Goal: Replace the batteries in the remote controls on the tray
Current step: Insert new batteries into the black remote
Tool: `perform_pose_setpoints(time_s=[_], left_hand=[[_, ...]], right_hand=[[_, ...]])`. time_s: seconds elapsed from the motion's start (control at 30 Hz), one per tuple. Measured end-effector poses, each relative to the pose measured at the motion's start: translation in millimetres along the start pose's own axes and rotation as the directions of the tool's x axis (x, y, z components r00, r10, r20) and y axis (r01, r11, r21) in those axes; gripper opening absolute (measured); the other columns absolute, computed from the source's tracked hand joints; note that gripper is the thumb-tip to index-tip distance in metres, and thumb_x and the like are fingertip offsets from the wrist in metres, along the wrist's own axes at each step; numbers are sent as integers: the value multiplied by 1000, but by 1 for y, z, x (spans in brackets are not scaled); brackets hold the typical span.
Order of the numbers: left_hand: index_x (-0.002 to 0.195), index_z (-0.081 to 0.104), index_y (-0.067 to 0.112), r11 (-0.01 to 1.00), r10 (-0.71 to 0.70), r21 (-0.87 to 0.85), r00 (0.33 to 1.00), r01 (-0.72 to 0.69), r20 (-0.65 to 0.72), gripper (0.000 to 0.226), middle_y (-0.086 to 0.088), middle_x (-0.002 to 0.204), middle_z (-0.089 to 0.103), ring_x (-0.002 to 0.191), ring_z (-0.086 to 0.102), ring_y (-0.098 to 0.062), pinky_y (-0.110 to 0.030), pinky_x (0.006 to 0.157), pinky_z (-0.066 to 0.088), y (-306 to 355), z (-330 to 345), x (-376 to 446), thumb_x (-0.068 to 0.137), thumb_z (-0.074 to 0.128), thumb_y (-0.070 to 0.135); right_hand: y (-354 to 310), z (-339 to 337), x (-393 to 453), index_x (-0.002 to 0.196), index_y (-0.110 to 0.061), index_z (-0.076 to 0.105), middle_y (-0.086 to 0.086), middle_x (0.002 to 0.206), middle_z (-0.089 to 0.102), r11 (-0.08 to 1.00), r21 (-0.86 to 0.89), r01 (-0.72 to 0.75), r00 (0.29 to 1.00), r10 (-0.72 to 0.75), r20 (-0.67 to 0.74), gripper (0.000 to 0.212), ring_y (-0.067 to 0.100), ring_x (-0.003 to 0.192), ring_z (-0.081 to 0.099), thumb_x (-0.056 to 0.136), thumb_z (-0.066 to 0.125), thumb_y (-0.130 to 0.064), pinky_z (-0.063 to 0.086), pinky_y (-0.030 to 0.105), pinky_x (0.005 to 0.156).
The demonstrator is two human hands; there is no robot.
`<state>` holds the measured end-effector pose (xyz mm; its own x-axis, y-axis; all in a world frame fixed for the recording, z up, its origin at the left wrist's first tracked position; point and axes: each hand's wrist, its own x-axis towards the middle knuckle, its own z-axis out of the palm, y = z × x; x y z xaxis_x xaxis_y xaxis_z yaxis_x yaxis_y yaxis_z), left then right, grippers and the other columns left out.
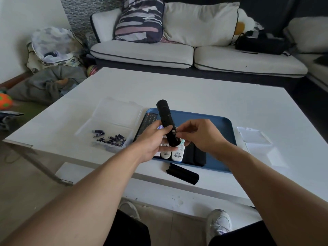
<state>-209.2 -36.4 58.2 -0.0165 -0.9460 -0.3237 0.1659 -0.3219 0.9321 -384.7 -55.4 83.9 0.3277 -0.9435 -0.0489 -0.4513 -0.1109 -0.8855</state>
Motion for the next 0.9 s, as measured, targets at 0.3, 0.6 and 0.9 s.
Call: perform_pose_setpoints(time_s=[0.3, 0.6, 0.9], left_hand=[[121, 58, 2, 998, -61, -23, 997, 62, 56, 23, -21, 106, 73, 90, 75, -38, -40, 72, 64, -1, 16, -2, 104, 54, 16], [125, 60, 10, 998, -56, -29, 994, 59, 97, 26, -23, 103, 74, 94, 74, -42, -43, 74, 63, 4, 18, -6, 109, 41, 19], [127, 59, 7, 996, -58, -54, 986, 67, 156, 30, -27, 106, 73, 95, 72, -46, -41, 71, 63, 5, 18, -8, 109, 40, 22]], right_hand=[[3, 4, 1, 86, -27, 70, -9, 80, 74, 991, -127, 37, 995, -47, -84, 16, 9, 60, 70, 82, 79, -15, 57, 21, 63], [-1, -4, 1, 99, -30, 67, -9, 83, 75, 994, -54, 96, 992, -101, -80, 18, 16, 59, 71, 90, 70, -15, 53, 22, 59], [2, -9, 2, 93, -27, 71, -9, 84, 75, 993, -45, 106, 992, -109, -58, 12, 19, 62, 72, 86, 77, -18, 59, 32, 70]])
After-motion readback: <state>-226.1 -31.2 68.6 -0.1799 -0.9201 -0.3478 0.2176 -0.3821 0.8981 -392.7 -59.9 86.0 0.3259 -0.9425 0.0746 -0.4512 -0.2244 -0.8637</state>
